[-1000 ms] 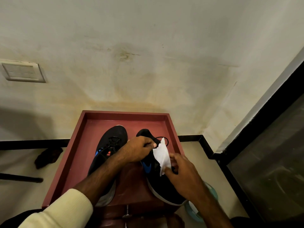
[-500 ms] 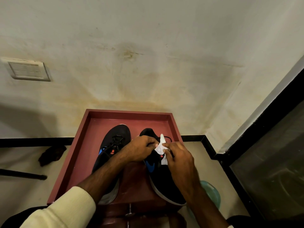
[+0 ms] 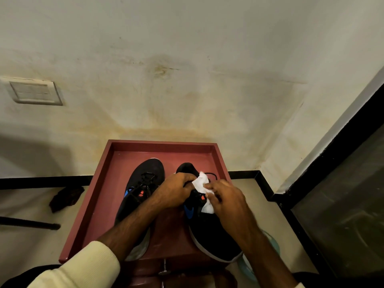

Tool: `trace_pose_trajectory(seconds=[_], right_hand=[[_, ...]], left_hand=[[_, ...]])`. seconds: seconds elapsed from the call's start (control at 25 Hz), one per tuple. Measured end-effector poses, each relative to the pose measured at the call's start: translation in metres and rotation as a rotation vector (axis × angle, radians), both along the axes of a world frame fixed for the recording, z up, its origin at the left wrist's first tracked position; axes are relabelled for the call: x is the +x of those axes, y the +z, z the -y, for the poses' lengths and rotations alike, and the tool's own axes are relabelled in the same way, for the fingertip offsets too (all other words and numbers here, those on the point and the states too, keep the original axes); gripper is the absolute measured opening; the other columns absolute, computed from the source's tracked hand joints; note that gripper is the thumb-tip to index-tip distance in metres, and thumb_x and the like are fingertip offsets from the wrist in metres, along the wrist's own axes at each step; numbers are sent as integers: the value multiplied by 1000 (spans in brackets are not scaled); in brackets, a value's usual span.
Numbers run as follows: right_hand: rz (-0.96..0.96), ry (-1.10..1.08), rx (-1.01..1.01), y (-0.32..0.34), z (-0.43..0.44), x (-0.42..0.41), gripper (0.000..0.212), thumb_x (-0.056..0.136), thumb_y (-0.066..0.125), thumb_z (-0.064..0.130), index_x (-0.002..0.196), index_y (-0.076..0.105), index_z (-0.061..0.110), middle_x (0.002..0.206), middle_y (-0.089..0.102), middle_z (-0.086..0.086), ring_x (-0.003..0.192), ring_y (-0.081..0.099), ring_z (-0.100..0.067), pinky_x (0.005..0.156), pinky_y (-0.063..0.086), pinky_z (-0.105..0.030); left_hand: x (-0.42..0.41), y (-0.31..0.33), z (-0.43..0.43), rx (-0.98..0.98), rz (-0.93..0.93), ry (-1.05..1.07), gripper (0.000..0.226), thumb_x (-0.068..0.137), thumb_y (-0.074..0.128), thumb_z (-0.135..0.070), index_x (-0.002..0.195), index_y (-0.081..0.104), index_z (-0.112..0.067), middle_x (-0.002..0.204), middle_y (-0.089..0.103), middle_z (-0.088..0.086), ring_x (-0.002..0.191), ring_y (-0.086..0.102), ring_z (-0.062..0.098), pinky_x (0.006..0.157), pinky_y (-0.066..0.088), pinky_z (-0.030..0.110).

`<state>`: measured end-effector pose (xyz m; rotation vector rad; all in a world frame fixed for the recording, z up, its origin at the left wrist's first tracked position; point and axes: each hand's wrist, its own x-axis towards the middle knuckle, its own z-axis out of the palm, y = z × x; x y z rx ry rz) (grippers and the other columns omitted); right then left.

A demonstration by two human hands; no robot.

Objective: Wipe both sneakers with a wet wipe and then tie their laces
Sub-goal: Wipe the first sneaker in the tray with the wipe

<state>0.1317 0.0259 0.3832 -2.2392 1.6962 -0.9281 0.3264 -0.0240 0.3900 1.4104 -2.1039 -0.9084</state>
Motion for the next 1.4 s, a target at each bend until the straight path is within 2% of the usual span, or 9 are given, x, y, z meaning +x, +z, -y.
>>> trace_pose_trajectory(seconds=[0.12, 0.28, 0.36, 0.76, 0.88, 0.96, 1.08, 1.16, 1.4], right_hand=[[-25, 56, 87, 3, -8, -8, 17, 96, 73, 15, 109, 80, 24, 106, 74, 11, 92, 63, 5, 87, 53, -14], [591, -208, 45, 41, -13, -41, 18, 95, 75, 13, 107, 78, 26, 99, 79, 11, 88, 75, -1, 75, 58, -15], [733, -317, 3, 47, -7, -52, 14, 96, 74, 14, 109, 76, 21, 99, 80, 6, 88, 77, -2, 74, 59, -15], [729, -346, 66, 38, 1, -55, 15, 98, 73, 19, 111, 76, 25, 99, 81, 9, 91, 77, -5, 82, 61, -27], [734, -346, 52, 38, 1, -54, 15, 98, 73, 18, 111, 76, 25, 102, 80, 10, 92, 76, -2, 81, 60, -23], [724, -341, 44, 37, 1, -53, 15, 98, 73, 18, 110, 76, 25, 103, 79, 11, 93, 76, -2, 80, 60, -22], [734, -380, 1, 40, 5, -59, 15, 98, 73, 17, 109, 76, 26, 105, 78, 11, 94, 75, -2, 80, 61, -22], [746, -404, -23, 41, 7, -67, 15, 97, 74, 17, 109, 76, 25, 107, 78, 10, 94, 75, -2, 81, 61, -22], [665, -290, 108, 46, 9, -70, 18, 98, 72, 15, 111, 75, 25, 98, 78, 15, 86, 73, 6, 74, 56, -15]], left_hand=[[-2, 3, -3, -36, -31, 2, 24, 104, 52, -16, 115, 73, -18, 111, 76, -5, 102, 69, 12, 92, 55, 37], [5, 16, 3, -158, -139, -40, 22, 104, 55, -19, 115, 73, -22, 110, 75, -12, 104, 68, 4, 93, 53, 25], [6, 18, 5, -249, -50, -66, 23, 103, 55, -21, 116, 74, -23, 113, 75, -11, 106, 68, 7, 95, 53, 29], [-35, 10, -6, -239, 245, -23, 39, 105, 43, -42, 138, 56, -28, 135, 63, -6, 129, 53, 17, 117, 27, 47], [-45, 19, 7, -289, 182, -32, 41, 104, 46, -24, 143, 53, -30, 141, 60, -6, 132, 50, 19, 113, 37, 46], [-61, 26, 12, -295, 218, -146, 39, 101, 50, -39, 139, 58, -32, 130, 68, -5, 119, 59, 20, 103, 47, 45], [-97, 29, 5, -215, 611, -189, 55, 93, 56, -62, 133, 62, -24, 129, 62, 4, 120, 55, 25, 101, 45, 46], [-111, 21, 1, -249, 743, -100, 51, 95, 60, -49, 133, 60, -16, 134, 55, 10, 125, 51, 28, 104, 43, 47], [-71, 17, -9, -220, 342, 137, 30, 96, 52, -39, 120, 53, -21, 114, 65, 1, 96, 60, 20, 88, 47, 39]])
